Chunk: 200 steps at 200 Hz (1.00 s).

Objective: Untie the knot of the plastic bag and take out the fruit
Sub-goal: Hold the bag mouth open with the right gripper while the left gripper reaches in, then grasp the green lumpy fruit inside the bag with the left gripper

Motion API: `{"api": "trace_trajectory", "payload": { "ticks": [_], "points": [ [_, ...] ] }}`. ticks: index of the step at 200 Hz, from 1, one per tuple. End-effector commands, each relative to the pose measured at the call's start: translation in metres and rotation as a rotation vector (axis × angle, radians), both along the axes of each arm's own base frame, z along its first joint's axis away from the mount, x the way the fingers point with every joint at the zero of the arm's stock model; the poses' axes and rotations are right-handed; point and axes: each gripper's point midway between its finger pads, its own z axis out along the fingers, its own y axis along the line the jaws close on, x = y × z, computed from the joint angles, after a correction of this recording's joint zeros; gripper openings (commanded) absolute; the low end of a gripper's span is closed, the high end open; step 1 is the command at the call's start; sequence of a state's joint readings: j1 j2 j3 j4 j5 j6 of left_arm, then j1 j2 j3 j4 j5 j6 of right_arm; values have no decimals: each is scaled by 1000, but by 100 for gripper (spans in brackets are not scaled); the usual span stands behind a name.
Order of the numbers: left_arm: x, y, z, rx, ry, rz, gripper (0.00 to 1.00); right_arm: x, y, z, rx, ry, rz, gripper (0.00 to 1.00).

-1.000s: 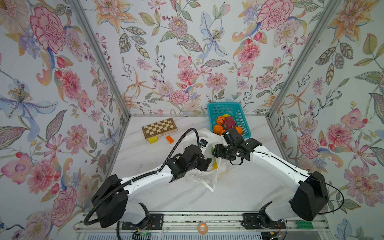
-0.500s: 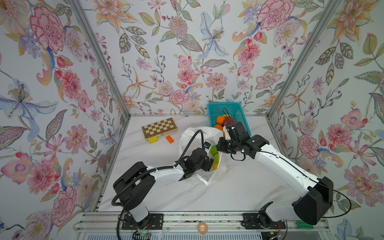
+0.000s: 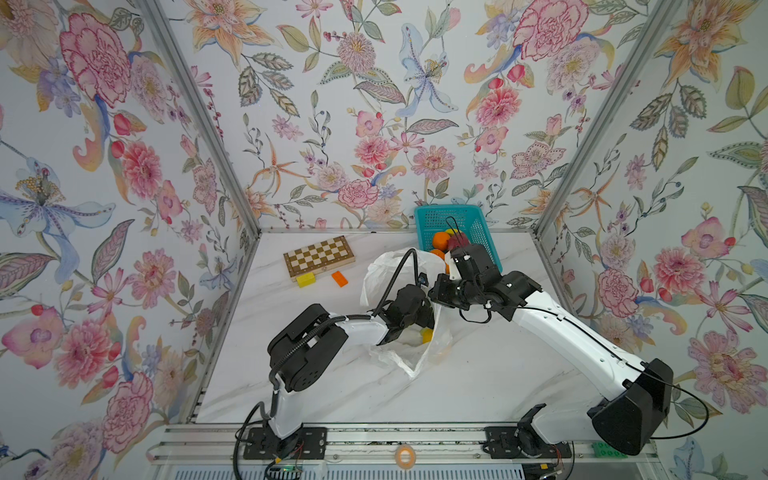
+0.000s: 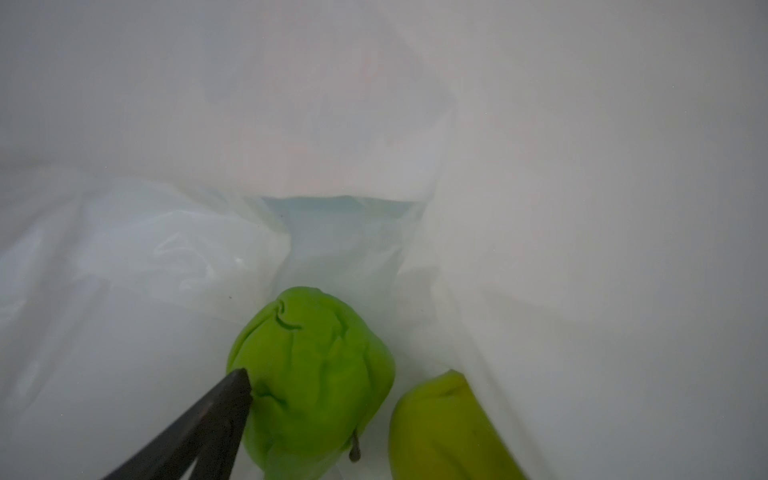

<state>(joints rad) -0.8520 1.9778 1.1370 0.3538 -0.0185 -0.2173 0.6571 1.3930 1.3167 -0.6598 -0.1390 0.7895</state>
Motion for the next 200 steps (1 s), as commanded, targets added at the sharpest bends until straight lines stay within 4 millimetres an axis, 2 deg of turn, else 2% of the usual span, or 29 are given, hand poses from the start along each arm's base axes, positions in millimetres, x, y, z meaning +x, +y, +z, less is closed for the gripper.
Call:
{"api": "trace_trajectory", "payload": {
  "ticks": [1,47,74,98,128,173,200],
  "points": [
    [6,-8,-18,26,29,-32,98,0,7,18,42,-26,-4,3],
    [6,-8,-39,50,89,-29,78,-3,5,19,45,-27,-15,3],
    [4,0,-45,84,102,-12,63,-3,2,17,40,-29,-28,4],
    [2,4,-45,110,95,-16,55,-3,0,14,37,-20,-35,6],
    [-1,8,-30,93,64,-21,50,-3,-5,9,35,-6,-53,7],
    [-8,11,7,33,-9,-47,49,0,-27,-1,30,8,-118,9],
    [-13,17,26,7,-50,-50,48,-4,-41,-15,12,29,-136,9]
  ]
}}
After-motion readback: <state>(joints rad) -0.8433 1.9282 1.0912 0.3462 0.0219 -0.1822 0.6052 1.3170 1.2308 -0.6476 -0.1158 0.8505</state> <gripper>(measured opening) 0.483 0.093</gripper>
